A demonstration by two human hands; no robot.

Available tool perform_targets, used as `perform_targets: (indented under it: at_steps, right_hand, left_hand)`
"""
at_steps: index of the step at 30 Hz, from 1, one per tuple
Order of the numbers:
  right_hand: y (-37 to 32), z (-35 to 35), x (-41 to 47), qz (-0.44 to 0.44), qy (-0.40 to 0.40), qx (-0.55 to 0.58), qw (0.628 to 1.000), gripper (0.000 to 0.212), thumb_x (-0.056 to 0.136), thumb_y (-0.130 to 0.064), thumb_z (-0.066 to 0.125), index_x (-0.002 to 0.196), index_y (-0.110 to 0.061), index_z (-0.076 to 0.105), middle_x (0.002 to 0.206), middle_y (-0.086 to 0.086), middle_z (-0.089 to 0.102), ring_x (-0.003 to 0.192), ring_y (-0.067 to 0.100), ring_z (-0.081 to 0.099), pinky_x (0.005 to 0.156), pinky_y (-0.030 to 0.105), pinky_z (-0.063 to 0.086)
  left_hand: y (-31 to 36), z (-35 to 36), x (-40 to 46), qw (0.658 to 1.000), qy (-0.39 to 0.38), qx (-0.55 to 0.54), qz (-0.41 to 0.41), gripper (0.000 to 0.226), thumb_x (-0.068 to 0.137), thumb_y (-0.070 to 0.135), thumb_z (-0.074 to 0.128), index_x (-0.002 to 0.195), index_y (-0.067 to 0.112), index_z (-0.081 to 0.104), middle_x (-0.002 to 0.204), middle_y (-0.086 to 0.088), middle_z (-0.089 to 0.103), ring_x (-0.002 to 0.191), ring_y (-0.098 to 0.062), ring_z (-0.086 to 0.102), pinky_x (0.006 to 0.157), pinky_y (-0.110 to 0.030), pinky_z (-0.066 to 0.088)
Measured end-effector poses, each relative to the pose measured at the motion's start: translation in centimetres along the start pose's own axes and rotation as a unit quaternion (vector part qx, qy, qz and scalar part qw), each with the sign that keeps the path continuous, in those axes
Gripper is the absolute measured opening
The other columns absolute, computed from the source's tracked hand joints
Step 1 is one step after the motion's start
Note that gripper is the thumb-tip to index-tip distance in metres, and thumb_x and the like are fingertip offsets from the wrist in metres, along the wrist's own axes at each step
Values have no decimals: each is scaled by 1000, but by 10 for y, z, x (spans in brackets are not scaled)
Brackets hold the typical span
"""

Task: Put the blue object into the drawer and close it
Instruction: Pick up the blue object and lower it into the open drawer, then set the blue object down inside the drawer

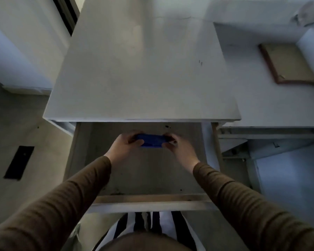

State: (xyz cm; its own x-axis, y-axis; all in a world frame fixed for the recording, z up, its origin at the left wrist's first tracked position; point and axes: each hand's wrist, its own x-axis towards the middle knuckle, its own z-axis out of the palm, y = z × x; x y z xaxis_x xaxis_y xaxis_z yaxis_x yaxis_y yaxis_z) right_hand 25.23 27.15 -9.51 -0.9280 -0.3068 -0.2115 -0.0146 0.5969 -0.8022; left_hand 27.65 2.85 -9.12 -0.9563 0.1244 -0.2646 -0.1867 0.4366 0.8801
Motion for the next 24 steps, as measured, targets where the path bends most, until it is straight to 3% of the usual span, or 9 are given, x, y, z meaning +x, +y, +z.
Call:
perform_targets:
  at_steps: [3,7,8,10,12,18,24]
  right_hand:
    - [10,14,17,38,-8,13,999,29,93,-18,68,121,-14,67,120,7,71,103,19,65,77,21,44]
    - [20,24,29,55,-4,11,998,27,94,-17,67,120,-13,66,119,7,71,97,14,61,69,2,41]
    - [22,25,31,54,-4,6,999,26,94,-17,67,120,-12,66,119,8,71,98,16,63,74,5,45]
    - [24,27,34,53,-4,-4,999,28,94,-17,67,121,-11,66,121,10,71,105,24,66,88,30,54]
    - [26,29,37,57,-2,-9,998,28,94,-16,67,122,-11,66,121,12,71,108,28,67,92,42,54]
    - [33,35,39,50,13,-48,998,30,92,-22,68,122,-17,67,118,9,73,104,26,67,79,28,48]
    - [33,36,39,39,23,-78,996,31,92,-22,67,123,-15,67,119,13,72,106,30,66,82,32,49]
  left_hand:
    - [-15,3,16,1000,-9,12,-20,25,94,19,65,119,16,67,113,-7,72,102,-23,69,90,-40,53]
    - [-28,4,29,999,-3,25,-27,21,93,19,66,113,24,68,107,-2,72,99,-20,69,87,-39,52]
    - [-29,4,32,999,-5,29,-29,20,93,19,66,112,26,67,107,-2,72,100,-21,69,88,-40,52]
    - [-33,5,36,999,-6,33,-36,21,93,19,66,113,26,67,109,-5,73,102,-23,69,89,-42,52]
    - [-37,7,39,998,-2,40,-40,23,93,19,66,115,22,69,110,-6,73,102,-24,69,88,-40,52]
    - [-44,13,43,998,5,46,-52,26,95,20,64,121,19,67,109,-4,72,98,-19,67,79,-27,50]
    - [-46,14,41,997,7,52,-60,26,94,24,64,119,29,65,107,4,70,93,-5,64,74,-16,45]
